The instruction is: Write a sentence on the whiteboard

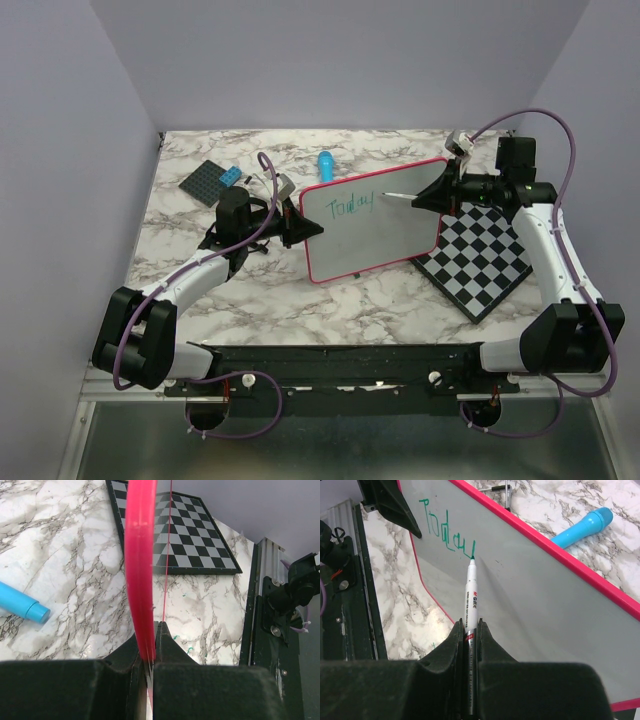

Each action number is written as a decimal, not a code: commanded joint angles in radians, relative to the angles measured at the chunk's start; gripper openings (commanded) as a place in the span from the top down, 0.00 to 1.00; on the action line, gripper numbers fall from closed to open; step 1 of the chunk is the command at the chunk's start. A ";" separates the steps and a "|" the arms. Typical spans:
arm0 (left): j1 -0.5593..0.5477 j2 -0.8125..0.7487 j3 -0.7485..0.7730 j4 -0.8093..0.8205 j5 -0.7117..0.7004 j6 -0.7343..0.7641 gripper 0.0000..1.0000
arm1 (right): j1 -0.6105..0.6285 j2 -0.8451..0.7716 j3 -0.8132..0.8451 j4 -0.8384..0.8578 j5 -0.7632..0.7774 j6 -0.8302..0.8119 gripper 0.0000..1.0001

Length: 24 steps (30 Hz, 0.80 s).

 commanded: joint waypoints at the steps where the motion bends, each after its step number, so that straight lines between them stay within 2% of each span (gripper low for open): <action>1: -0.007 0.018 0.000 -0.103 -0.080 0.099 1.00 | -0.006 -0.022 -0.008 -0.007 -0.036 -0.026 0.99; 24: -0.007 0.013 0.002 -0.107 -0.084 0.100 1.00 | -0.009 -0.004 0.005 0.001 -0.028 -0.030 0.99</action>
